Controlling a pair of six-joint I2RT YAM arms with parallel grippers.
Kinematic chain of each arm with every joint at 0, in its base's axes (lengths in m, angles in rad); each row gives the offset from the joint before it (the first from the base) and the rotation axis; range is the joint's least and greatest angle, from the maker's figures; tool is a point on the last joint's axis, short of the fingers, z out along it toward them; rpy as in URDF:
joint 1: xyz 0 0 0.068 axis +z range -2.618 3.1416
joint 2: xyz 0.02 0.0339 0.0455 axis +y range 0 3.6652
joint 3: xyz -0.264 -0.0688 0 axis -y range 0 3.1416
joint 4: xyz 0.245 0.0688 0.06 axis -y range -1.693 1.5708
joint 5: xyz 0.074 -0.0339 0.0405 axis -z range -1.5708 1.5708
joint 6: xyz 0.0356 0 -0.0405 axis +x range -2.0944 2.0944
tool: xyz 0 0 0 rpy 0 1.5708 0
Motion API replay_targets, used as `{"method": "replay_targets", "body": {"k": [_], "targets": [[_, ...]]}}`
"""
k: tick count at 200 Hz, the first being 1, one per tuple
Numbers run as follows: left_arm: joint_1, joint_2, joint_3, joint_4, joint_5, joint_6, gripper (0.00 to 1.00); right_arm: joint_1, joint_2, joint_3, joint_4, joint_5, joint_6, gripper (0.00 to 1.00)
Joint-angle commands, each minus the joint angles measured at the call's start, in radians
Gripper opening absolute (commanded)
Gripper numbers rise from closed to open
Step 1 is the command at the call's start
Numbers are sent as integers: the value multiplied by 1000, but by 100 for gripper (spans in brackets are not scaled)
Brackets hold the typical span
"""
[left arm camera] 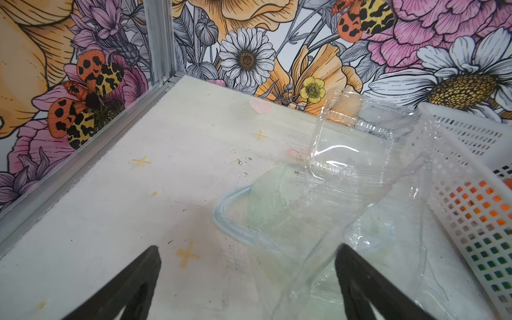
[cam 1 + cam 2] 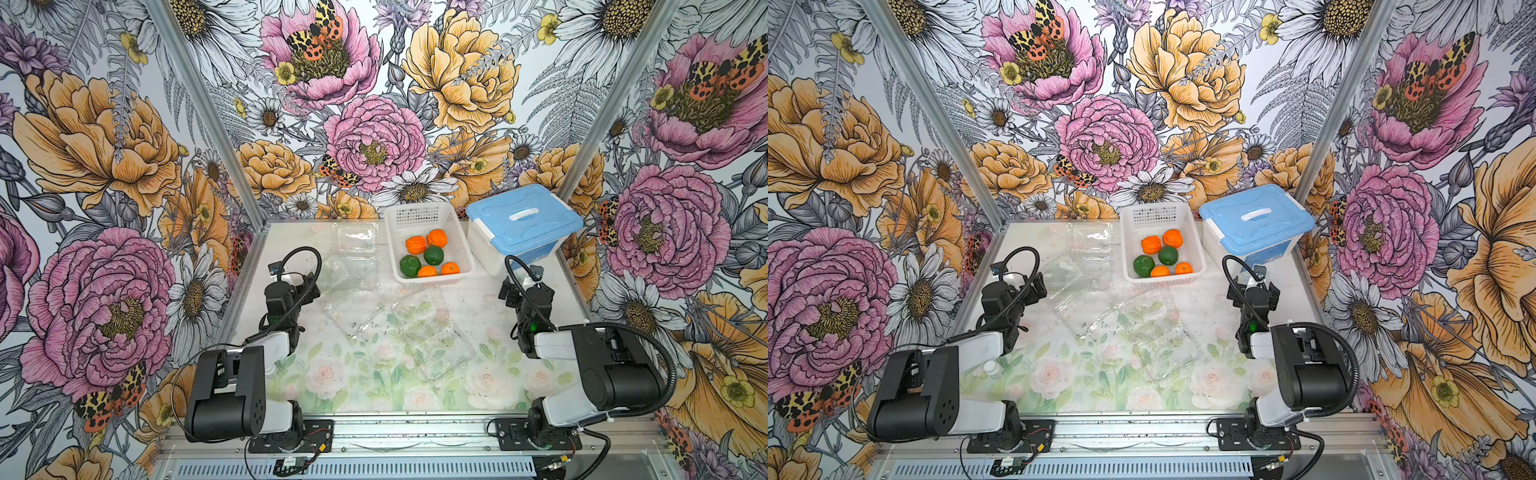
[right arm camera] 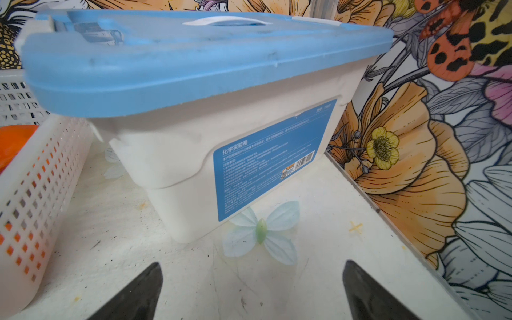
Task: Take oranges out of containers
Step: Reset both arms
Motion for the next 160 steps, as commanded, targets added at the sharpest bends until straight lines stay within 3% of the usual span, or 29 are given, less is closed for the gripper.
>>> {"method": "replay_targets", "body": {"k": [1, 26, 49, 67, 81, 100, 124, 132, 160], "targets": [[9, -17, -7, 32, 41, 25, 99, 8, 8, 15, 21, 15, 3, 100], [8, -44, -49, 90, 54, 44, 99, 8, 7, 15, 24, 15, 2, 99], [13, -60, -105, 203, -7, 73, 99, 8, 9, 15, 21, 16, 4, 99], [35, -17, -87, 227, 8, 79, 99, 8, 9, 14, 24, 16, 3, 100], [40, 75, -115, 402, 28, 81, 99, 8, 7, 14, 22, 17, 3, 100], [10, 73, -73, 297, 28, 124, 99, 8, 9, 15, 21, 17, 3, 100], [-4, 177, -60, 390, 113, 167, 99, 8, 9, 15, 21, 16, 1, 99], [-9, 155, -43, 305, 87, 173, 99, 8, 7, 16, 22, 17, 1, 99], [-38, 170, -46, 339, 40, 184, 99, 9, 9, 15, 22, 17, 1, 99]]}}
